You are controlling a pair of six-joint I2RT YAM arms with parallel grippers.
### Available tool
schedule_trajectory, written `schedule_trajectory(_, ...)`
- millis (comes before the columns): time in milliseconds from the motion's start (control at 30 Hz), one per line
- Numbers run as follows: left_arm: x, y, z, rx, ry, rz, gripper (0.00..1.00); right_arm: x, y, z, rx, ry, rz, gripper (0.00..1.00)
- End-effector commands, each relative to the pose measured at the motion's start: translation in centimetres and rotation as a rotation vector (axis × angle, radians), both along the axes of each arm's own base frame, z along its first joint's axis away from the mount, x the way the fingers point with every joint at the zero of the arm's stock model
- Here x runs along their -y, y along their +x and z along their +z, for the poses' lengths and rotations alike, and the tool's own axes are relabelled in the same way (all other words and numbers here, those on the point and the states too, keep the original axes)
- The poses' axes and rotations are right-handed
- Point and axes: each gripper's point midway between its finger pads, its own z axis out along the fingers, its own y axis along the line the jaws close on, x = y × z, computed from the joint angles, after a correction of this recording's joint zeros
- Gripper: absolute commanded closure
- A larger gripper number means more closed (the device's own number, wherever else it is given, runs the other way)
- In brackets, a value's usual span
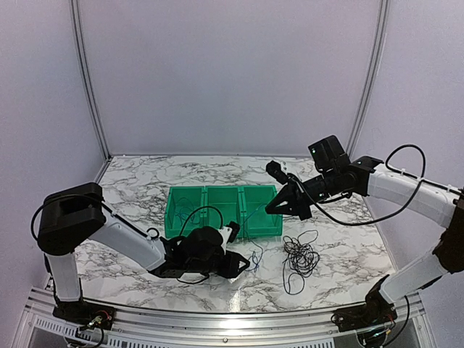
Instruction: Untangle the cables
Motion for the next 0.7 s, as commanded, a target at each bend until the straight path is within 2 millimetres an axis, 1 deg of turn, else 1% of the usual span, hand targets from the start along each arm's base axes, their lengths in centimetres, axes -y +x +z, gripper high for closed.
schedule_trajectory(0, 1.3, 0.8, -0.3, 0.006, -0.031, 0.002, 0.55, -0.1, -0.2, 1.1, 0.03, 0.026, -0.001, 1.0)
schedule_trajectory(167, 2.5, 0.8, -1.1, 0.004, -0.035, -0.026, 0.55, -0.1, -0.3, 1.3, 0.033, 0.03, -0.003, 1.0)
schedule_trajectory(233, 2.9, 0.8, -1.2, 0.01, -0.042, -0.042, 0.58, 0.0, -0.3, 1.4, 0.036, 0.031, -0.003, 1.0)
schedule_trajectory(367, 3.6, 0.4, -1.0, 0.017, -0.068, -0.085, 0.73, 0.1, -0.2, 1.6, 0.043, 0.033, -0.009, 1.0)
schedule_trajectory(467, 3.6, 0.2, -0.6, 0.03, -0.092, -0.1, 0.84, 0.2, -0.1, 1.7, 0.045, 0.036, -0.014, 1.0)
schedule_trajectory(567, 3.2, 0.3, -0.4, 0.042, -0.097, -0.09, 0.98, 0.6, 0.2, 1.7, 0.044, 0.039, -0.031, 1.0)
schedule_trajectory(633, 2.8, 0.4, -0.2, 0.047, -0.099, -0.072, 1.0, 1.1, 0.7, 2.1, 0.046, 0.05, -0.048, 1.0)
schedule_trajectory(667, 2.4, 0.5, -0.1, 0.049, -0.098, -0.057, 1.0, 1.7, 1.3, 2.5, 0.052, 0.055, -0.069, 1.0)
